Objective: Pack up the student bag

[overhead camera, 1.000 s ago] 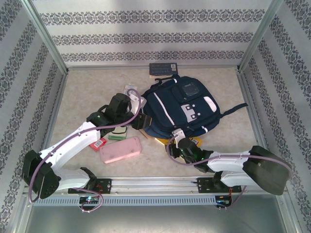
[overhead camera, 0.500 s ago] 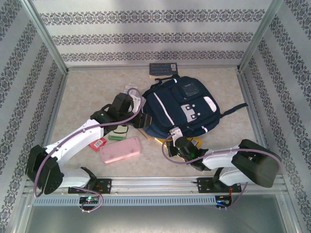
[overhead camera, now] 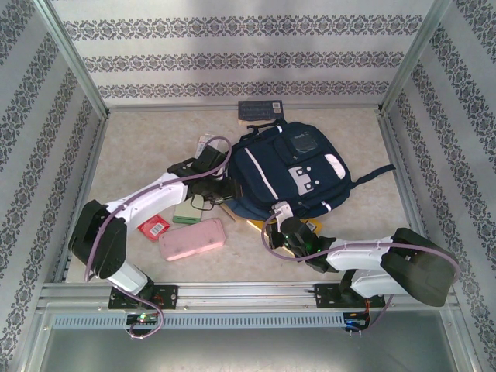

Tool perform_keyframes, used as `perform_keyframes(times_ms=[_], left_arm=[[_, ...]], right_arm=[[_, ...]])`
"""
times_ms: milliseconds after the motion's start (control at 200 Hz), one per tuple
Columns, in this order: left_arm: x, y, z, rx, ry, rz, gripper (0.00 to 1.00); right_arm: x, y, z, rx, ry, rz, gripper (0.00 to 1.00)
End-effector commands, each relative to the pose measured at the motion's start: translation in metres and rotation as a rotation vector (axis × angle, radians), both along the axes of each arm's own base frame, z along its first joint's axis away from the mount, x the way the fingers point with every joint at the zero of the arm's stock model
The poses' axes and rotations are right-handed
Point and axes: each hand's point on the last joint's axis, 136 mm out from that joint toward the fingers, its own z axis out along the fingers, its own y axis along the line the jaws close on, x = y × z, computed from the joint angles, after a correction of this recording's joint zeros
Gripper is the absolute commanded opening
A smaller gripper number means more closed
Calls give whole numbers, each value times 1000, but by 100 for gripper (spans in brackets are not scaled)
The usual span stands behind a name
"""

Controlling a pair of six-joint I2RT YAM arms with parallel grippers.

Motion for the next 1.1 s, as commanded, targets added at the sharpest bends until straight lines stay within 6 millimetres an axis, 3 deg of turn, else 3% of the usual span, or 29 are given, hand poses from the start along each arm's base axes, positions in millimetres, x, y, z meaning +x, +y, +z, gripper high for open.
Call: perform_keyframes(times_ms=[0,235,410,530,670,884,1099], left_arm=[[5,4,-10,-2,46,68,47],[18,5,-27,65,76,92,50],[30,6,-34,113,69,102,41],[39,13,-41,167,58,105,28],[45,21,-46,170,72,133,3],[65,30,-15,139,8,182,0],[79,44,18,94,-54,242,0]], right_arm=[[8,6,16,51,-25,-27,0],[9,10,13,65,-11,-31,0],[8,16,9,71,10,-19,0],[8,15,8,66,16,-25,0],[8,6,10,46,14,-55,0],[6,-14,23,8,-14,-97,0],[4,-48,25,-30,2,-190,0]])
